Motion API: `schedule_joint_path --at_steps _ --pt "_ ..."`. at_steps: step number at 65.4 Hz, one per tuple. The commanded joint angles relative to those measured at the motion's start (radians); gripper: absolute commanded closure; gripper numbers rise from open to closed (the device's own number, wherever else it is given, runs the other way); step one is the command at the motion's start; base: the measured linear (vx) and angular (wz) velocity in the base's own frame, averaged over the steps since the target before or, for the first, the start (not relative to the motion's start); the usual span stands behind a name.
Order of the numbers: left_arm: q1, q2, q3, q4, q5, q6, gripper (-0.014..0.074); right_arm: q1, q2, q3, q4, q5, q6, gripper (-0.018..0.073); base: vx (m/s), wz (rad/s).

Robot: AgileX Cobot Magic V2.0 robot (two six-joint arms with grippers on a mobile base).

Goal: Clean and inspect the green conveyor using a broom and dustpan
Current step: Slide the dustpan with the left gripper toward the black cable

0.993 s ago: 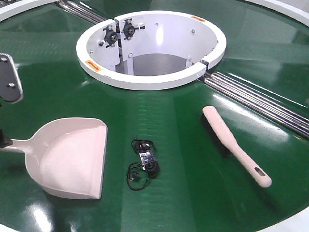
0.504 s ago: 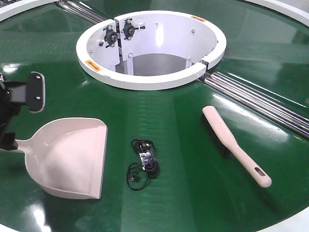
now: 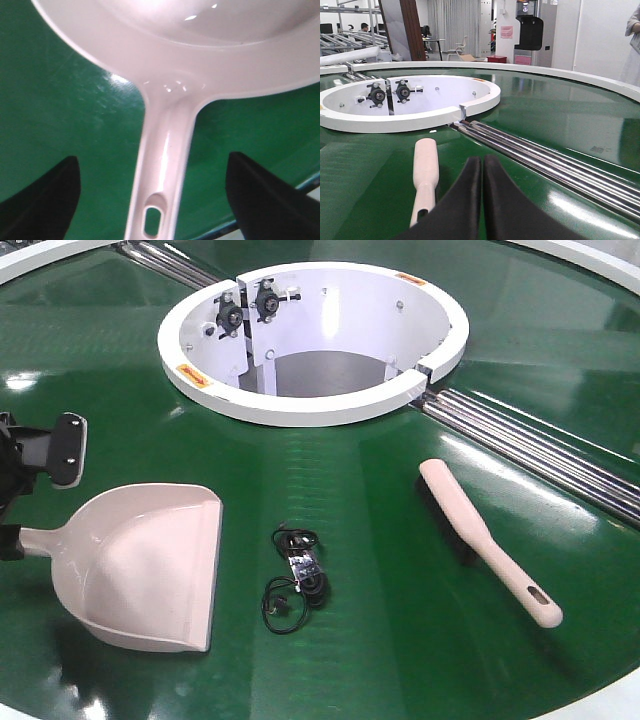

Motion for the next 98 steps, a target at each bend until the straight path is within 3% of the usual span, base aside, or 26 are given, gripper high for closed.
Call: schedule_joint_path --at_steps 1,23,46,59,79,98 --pt "0.003 -0.022 -0.026 -0.025 -0.035 0.048 0.0041 -0.006 -0.012 0.003 -0.009 -0.078 0.0 0.0568 0.0 0.0" --pt "0.003 0.048 -0.025 -0.023 -0.06 0.12 0.006 -0.006 -0.011 0.003 -0.009 -0.078 0.0 0.0568 0.0 0.0" --pt "0.003 0.097 -0.025 -0.012 -0.057 0.121 0.0155 -0.006 -0.011 0.003 -0.009 -0.078 0.0 0.0568 0.0 0.0" --pt "0.003 0.099 -0.025 0.005 -0.056 0.121 0.0263 -0.006 -0.011 0.003 -0.009 -0.078 0.0 0.0568 0.0 0.0" --pt "0.002 0.088 -0.027 0.013 -0.028 0.12 0.0607 -0.006 -0.011 0.003 -0.009 -0.078 0.0 0.0568 0.0 0.0" --pt "0.0 0.028 -0.052 0.011 0.002 0.117 0.0604 -0.006 -0.011 0.003 -0.009 -0.078 0.0 0.0568 0.0 0.0"
